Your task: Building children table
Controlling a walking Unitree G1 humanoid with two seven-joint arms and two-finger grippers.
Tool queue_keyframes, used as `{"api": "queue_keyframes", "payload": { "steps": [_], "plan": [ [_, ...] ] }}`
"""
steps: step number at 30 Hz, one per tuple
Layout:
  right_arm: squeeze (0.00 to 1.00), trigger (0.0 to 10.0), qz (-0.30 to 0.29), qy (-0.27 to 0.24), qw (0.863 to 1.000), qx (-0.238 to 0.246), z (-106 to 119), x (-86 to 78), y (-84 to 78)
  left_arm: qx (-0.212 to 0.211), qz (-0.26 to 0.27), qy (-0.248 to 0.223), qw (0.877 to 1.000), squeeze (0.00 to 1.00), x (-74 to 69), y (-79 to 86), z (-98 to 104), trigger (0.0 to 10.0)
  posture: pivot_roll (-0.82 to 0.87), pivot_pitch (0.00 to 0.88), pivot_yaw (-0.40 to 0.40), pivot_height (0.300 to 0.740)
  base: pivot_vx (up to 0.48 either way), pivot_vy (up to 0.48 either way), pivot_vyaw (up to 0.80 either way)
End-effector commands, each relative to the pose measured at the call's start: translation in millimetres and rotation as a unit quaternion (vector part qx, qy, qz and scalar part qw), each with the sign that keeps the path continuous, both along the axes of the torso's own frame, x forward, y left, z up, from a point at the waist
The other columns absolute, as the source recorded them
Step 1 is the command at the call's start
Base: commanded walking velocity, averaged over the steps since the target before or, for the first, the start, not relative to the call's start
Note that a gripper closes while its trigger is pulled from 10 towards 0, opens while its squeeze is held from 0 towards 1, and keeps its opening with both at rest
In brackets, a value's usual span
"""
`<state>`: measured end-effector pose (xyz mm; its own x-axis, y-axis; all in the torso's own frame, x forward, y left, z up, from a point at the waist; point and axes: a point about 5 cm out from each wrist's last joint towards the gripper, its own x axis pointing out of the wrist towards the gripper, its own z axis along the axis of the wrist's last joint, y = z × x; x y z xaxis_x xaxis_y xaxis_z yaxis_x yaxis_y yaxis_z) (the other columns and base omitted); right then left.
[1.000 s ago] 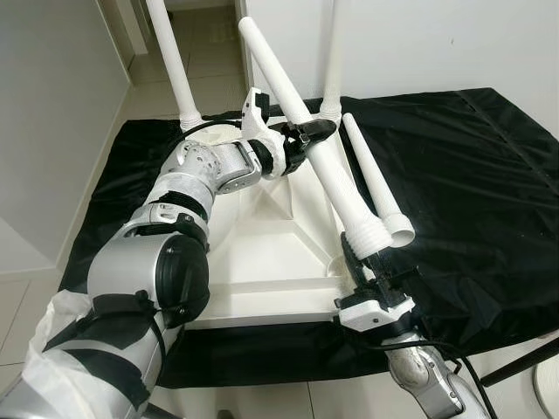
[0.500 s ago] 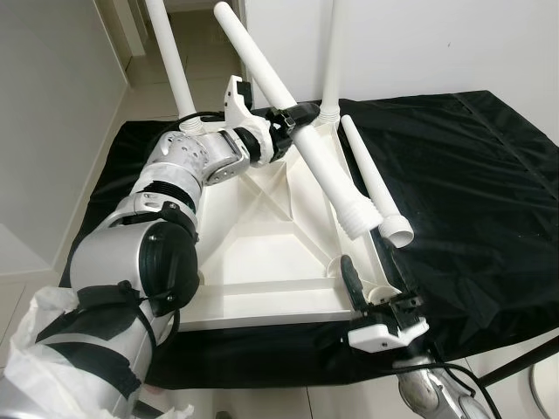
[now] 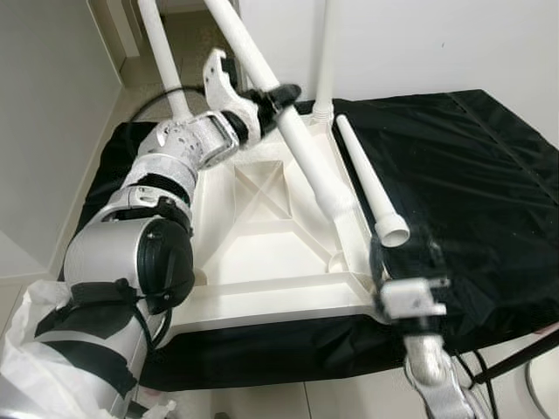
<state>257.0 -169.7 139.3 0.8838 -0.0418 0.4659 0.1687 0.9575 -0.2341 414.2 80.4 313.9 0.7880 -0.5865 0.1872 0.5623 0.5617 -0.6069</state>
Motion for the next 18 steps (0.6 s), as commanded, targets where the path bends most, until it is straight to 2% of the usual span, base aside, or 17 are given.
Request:
{"api": "queue_keyframes", "payload": {
  "steps": [1, 5, 6, 9, 18],
  "plan": [
    [0.00, 10.0, 0.010, 0.024, 0.999, 0.038, 2, 4.8, -2.7, 0.010, -0.013, -0.046, 0.999, 0.00, -2.4, -3.1, 10, 10.0, -0.15, 0.000, 0.082, 0.740, 0.000, 0.000, 0.00],
    [0.00, 10.0, 0.028, 0.028, 0.998, 0.055, 10, 11.8, -3.6, 0.026, 0.002, -0.060, 0.998, 0.00, -2.4, -5.3, 11, 10.0, -0.15, 0.000, 0.082, 0.740, 0.000, 0.000, 0.00],
    [1.00, 10.0, 0.043, 0.029, 0.996, 0.077, 19, 16.7, -5.5, 0.036, 0.012, -0.070, 0.997, 0.00, -2.8, -7.4, 12, 10.0, -0.15, 0.000, 0.080, 0.740, 0.000, 0.000, 0.00],
    [1.00, 10.0, 0.088, 0.041, 0.991, 0.094, 45, 31.3, -9.4, 0.066, 0.038, -0.115, 0.990, 0.00, -6.4, -16.4, 15, 10.0, -0.15, 0.000, 0.078, 0.740, 0.000, 0.000, 0.00],
    [1.00, 10.0, 0.179, 0.070, 0.979, 0.063, 69, 40.5, 1.0, 0.101, 0.060, -0.169, 0.979, 0.00, -15.2, -32.6, 16, 10.0, -0.14, 0.000, 0.072, 0.740, 0.000, 0.000, 0.00]
  ]
}}
